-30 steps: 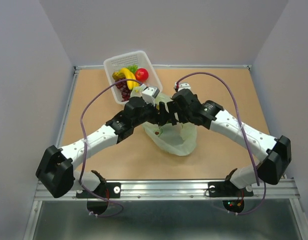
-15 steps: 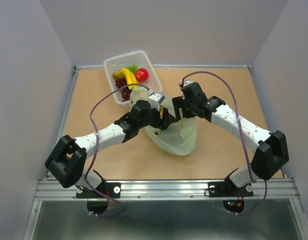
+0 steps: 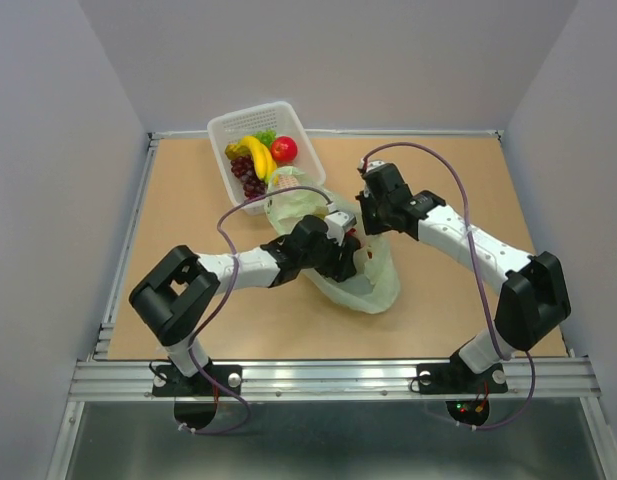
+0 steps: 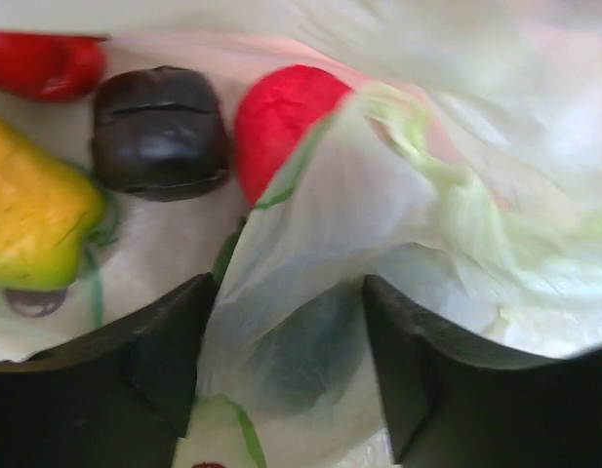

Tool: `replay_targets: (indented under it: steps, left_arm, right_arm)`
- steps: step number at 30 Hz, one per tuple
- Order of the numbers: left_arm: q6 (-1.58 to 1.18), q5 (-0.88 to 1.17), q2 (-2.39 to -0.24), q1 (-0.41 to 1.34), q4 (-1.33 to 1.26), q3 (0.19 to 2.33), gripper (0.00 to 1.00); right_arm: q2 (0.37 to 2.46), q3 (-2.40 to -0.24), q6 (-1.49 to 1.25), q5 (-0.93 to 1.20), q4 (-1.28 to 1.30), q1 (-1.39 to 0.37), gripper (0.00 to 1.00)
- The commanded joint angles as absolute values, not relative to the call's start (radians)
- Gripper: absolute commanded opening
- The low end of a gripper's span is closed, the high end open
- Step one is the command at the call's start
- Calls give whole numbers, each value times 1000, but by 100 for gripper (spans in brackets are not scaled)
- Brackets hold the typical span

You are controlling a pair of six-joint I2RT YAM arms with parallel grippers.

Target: Untie the knot of the plastic bag and take out the fruit

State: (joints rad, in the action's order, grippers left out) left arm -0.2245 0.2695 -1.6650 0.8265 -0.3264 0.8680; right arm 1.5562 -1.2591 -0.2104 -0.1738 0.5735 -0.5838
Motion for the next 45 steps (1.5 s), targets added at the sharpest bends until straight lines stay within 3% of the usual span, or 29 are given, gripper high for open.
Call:
replay_targets:
  steps: [1, 3, 5, 17, 25, 31, 33, 34, 35, 37, 38, 39, 40, 42, 45]
  left_arm:
    - [-227, 330, -1635, 865, -351, 865, 48]
    - [-227, 337, -1605, 891, -331, 847, 22]
    - [-227, 331, -1566, 911, -304, 809, 16]
    - [-166, 98, -1236, 1006, -176, 776, 13]
    - [-166, 144, -1363, 1185, -181, 724, 15]
    - [-144, -58, -1436, 1334, -124, 730, 17]
    - [-144, -118, -1442, 1370, -109, 750, 22]
    - [-150, -142, -1434, 1379, -107, 756, 33]
    - [-156, -165, -1424, 1384, -107, 764, 37]
    - [-178, -219, -1370, 1385, -113, 776, 45]
    - [-184, -236, -1349, 1384, -120, 779, 49]
    - [-192, -273, -1307, 1384, -120, 788, 69]
    - [-198, -288, -1286, 1384, -120, 793, 76]
    - [-215, -313, -1247, 1381, -114, 811, 87]
    - [-244, -316, -1171, 1355, -100, 831, 96]
  right_arm:
    - [1526, -1244, -250, -235, 480, -537, 1]
    - [1523, -1241, -274, -244, 457, -514, 1]
    - [1525, -1241, -305, -253, 442, -500, 1]
    - [1598, -1233, -405, -261, 345, -483, 1]
    - [1580, -1203, -449, -307, 310, -459, 1]
    - [1601, -1229, -495, -293, 301, -422, 1]
    - [1618, -1246, -500, -281, 298, -414, 1]
    - [1624, -1253, -497, -273, 296, -414, 2]
    - [1628, -1259, -492, -262, 298, -414, 4]
    - [1618, -1267, -471, -220, 298, -414, 16]
    - [1609, -1267, -457, -198, 298, -414, 23]
    - [1589, -1255, -442, -171, 299, -414, 39]
    - [1573, -1246, -439, -155, 302, -414, 48]
    - [1517, -1223, -436, -126, 311, -419, 71]
    - [1435, -1180, -434, -149, 368, -458, 85]
